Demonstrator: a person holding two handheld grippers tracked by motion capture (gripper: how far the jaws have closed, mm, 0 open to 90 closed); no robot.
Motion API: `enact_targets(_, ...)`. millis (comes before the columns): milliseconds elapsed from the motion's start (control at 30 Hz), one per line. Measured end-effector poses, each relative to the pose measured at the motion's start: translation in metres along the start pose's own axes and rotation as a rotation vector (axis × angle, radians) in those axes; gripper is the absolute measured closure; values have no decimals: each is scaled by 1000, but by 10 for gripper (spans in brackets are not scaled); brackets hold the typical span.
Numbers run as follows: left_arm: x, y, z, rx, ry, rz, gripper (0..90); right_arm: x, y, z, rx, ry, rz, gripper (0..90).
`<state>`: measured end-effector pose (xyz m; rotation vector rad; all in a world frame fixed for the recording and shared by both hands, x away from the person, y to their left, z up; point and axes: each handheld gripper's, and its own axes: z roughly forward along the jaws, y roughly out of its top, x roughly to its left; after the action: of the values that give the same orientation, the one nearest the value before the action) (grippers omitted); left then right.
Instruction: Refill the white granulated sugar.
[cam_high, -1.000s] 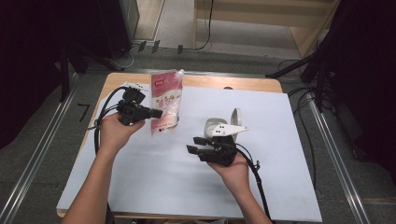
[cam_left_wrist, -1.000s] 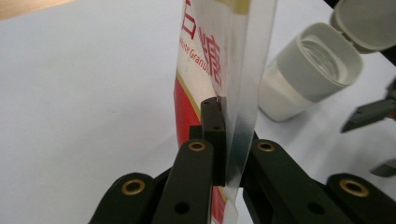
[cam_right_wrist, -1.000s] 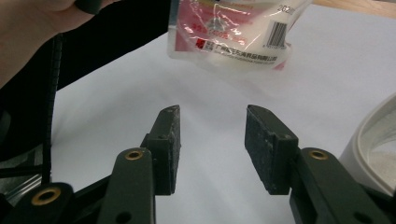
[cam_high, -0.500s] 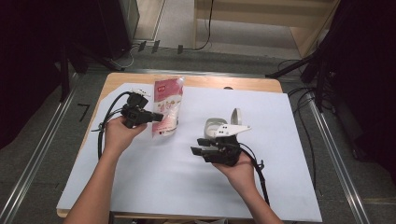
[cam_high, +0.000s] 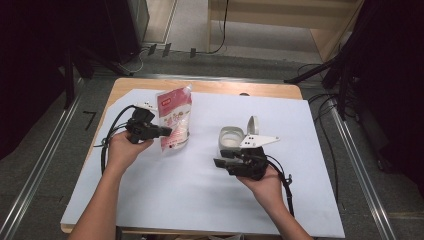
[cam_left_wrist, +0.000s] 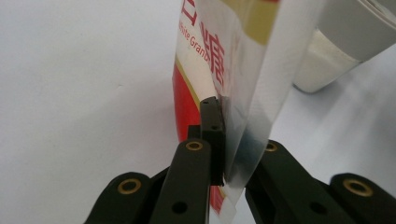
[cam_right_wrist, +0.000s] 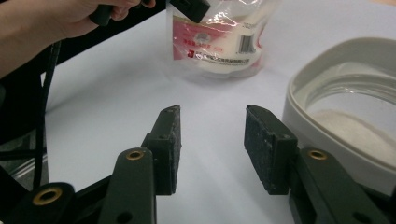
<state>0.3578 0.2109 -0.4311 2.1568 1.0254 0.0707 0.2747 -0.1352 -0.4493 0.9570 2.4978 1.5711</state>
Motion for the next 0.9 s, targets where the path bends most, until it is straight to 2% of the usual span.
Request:
enact_targets(100,-1,-4,0,-2,-10,24,880,-2,-5,-5,12,-12,-16,572)
enact_targets(233,0,-8,0,-1,-26,9,867,-3,-10,-7,11,-16,-25,573)
enact_targets(367,1,-13,0,-1,-47,27,848,-6,-17,-10,6,-22,-16,575)
enact_targets(667,3,-22,-2,-2,-48,7,810,-8,-18,-18,-5,-42,-23,576)
enact_targets(733,4,-23,-2,11,-40,13,798,-9,-18,-19,-7,-46,-26,576)
enact_targets(900,6,-23,-5,-3,-44,12,781,-11,-19,-20,-5,-51,-20,576)
